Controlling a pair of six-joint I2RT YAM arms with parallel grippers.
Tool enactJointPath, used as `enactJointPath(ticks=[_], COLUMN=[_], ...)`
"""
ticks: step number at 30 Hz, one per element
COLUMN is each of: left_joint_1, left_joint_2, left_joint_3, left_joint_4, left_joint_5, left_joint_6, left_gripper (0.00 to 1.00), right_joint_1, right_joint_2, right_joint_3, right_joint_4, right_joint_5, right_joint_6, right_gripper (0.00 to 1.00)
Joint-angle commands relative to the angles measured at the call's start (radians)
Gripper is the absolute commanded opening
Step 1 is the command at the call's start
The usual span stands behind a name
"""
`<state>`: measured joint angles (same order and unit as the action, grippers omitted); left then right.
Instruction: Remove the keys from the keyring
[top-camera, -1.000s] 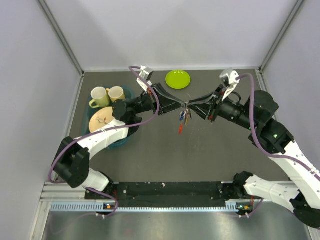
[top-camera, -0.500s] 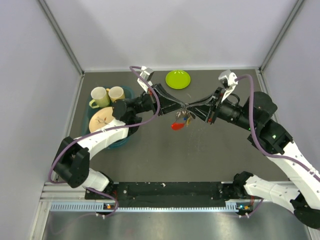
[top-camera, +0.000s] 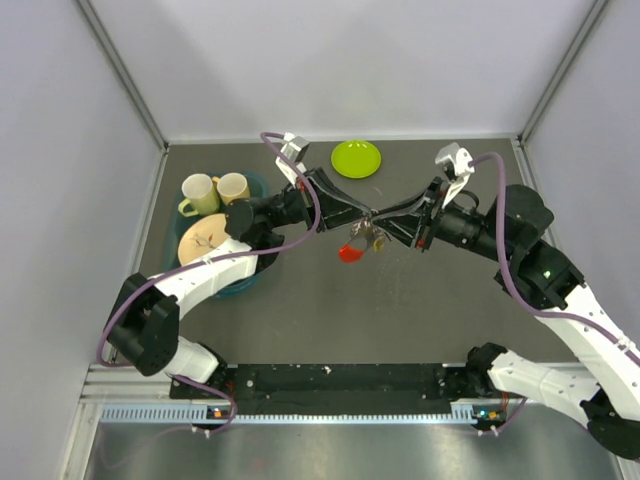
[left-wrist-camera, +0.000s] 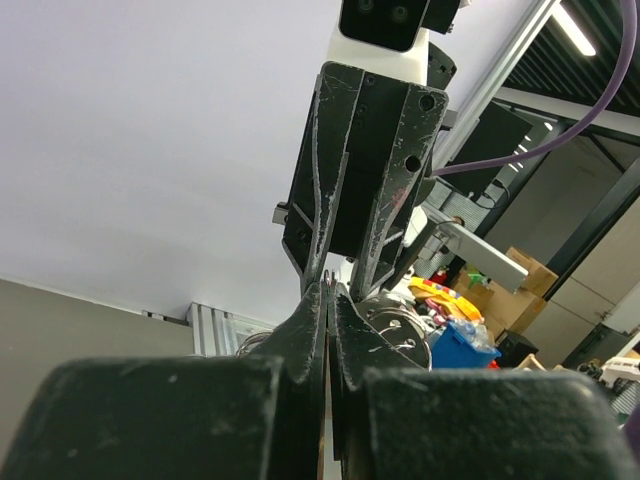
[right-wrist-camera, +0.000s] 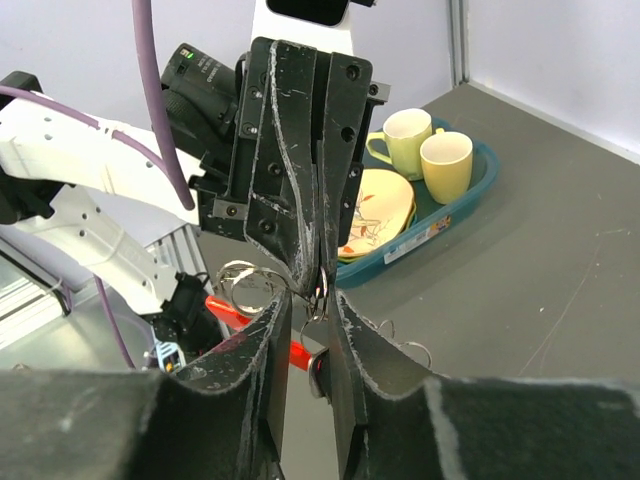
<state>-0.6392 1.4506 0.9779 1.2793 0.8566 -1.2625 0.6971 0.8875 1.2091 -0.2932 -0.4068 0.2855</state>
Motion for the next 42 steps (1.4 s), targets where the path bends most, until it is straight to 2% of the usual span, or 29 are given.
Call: enactJointPath(ticks=[1,6,8,18,27,31,37,42], left_joint_1=[0.001,0.001,0.001,0.003,0.022,0.032,0.033,0.038], left_joint_2=[-0.007,-0.001,-0.002,-0.012,-0.030,-0.047,-0.078,-0.096], left_joint_3=[0.047,0.050,0.048,0.030,0.042,0.062,0.080,0.104], left_joint_4=[0.293,0.311,0.308,0.230,0.115,0.016,-0.126,-0.236], left_joint_5=[-0.041,-0.045,-0.044,0.030,0.174,0.257,0.308,0.346], left_joint_6=[-0.023,-0.037,-0.035,0.031,0.118,0.173,0.288,0.347], left_gripper=[0.00,0.00,0.00,0.00,0.07,0.10,0.09,0.14], right_joint_1=[-0.005,-0.005,-0.005,-0.005,-0.007,-0.007,-0.007,-0.008], right_joint_2=[-0.012,0.002,0.004,-0.021,0.030,0.051,0.065,0.073], right_joint_3=[-0.023,-0.020,-0.019,-0.013,0.079,0.122,0.139,0.152], right_joint_4=[-0.012,-0.014,-0.012,-0.027,-0.178,-0.227,-0.254,-0.276], right_joint_5=[-0.041,-0.058,-0.059,-0.058,-0.081,-0.090,-0.115,-0.122], right_joint_6=[-0.016,-0.023,-0.029,-0.137,-0.253,-0.278,-0.315,-0.345], right_gripper=[0.19,0.14,0.00,0.00,0.00,0.00,0.00,0.00])
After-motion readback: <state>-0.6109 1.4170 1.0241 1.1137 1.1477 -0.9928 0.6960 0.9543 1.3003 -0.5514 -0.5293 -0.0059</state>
